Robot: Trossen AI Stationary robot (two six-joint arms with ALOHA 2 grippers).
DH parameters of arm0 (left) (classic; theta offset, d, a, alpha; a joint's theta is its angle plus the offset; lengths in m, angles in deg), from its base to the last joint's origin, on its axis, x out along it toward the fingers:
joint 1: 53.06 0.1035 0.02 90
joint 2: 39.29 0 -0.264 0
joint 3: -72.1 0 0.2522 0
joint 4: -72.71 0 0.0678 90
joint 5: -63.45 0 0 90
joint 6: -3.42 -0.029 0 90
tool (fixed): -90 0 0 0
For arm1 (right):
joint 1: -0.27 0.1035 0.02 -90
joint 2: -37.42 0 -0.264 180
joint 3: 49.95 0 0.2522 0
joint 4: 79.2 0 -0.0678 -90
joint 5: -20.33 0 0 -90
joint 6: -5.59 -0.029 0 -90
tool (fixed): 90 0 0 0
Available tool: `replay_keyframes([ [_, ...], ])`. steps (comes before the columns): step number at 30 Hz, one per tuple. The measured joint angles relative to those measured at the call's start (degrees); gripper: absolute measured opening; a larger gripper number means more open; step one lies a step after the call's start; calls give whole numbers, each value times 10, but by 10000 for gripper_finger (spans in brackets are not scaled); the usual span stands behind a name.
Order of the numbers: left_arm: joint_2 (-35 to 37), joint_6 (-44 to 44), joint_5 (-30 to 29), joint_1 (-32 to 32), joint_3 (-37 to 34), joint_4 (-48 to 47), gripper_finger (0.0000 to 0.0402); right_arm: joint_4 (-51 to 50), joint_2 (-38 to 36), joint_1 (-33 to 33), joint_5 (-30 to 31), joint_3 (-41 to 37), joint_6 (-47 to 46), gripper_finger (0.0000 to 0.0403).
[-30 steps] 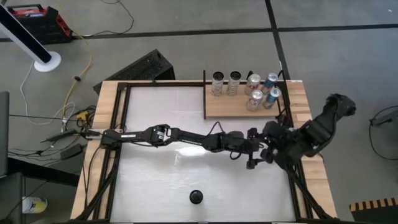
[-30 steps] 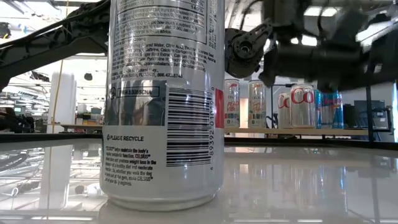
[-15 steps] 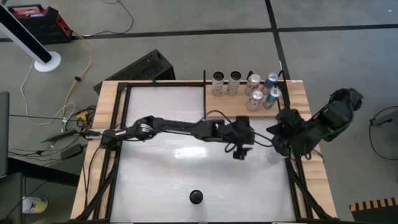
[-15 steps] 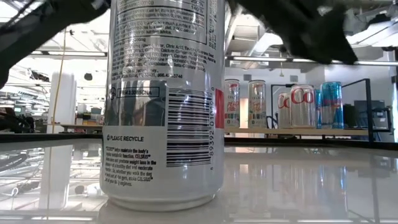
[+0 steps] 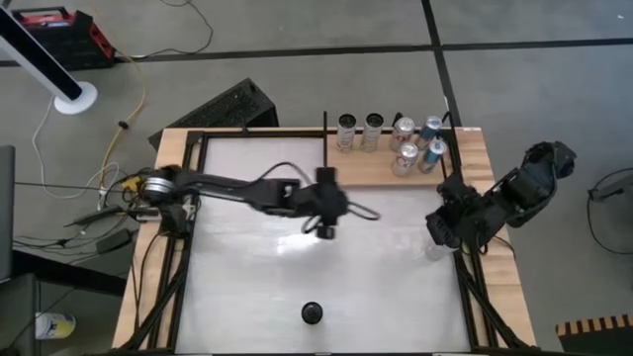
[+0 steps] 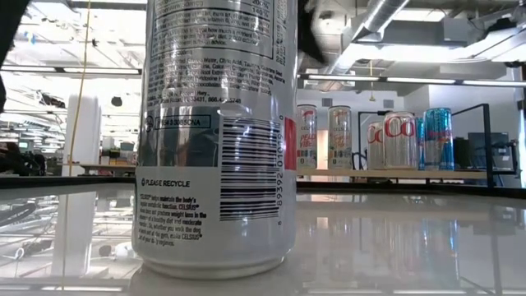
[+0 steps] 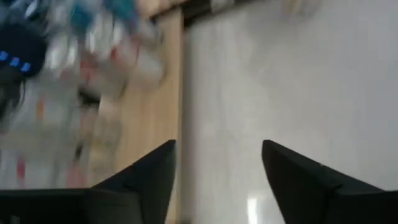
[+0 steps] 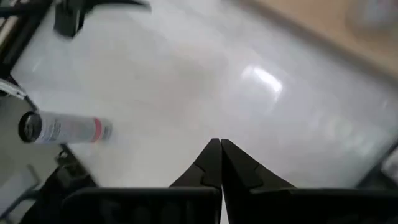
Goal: Place canned beverage on shelf
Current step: Put the white and yellow soda can on the shelf aligned with the other white and yellow soda can
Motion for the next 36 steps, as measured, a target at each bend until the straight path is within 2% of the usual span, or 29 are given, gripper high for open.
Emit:
replay_keyframes([
  [3,90,1,-26,-9,-152,87,190,-1,8,8,-46,0,-49,22],
  [8,272,5,-15,-31,-350,299,154,0,19,9,-126,0,-126,22],
  [13,382,38,21,-48,-502,379,140,-2,16,9,-159,-14,-186,23],
  [16,439,51,30,-54,-559,446,140,0,16,6,-201,-35,-195,30],
  [21,479,61,29,-61,-611,440,139,-1,16,4,-233,-85,-205,43],
  [25,492,63,30,-62,-618,448,139,-2,14,3,-266,-114,-192,77],
  [29,489,57,29,-62,-619,457,139,0,12,-12,-280,-119,-155,138],
  [36,478,59,30,-61,-618,463,139,0,3,-48,-287,-119,-47,270],
])
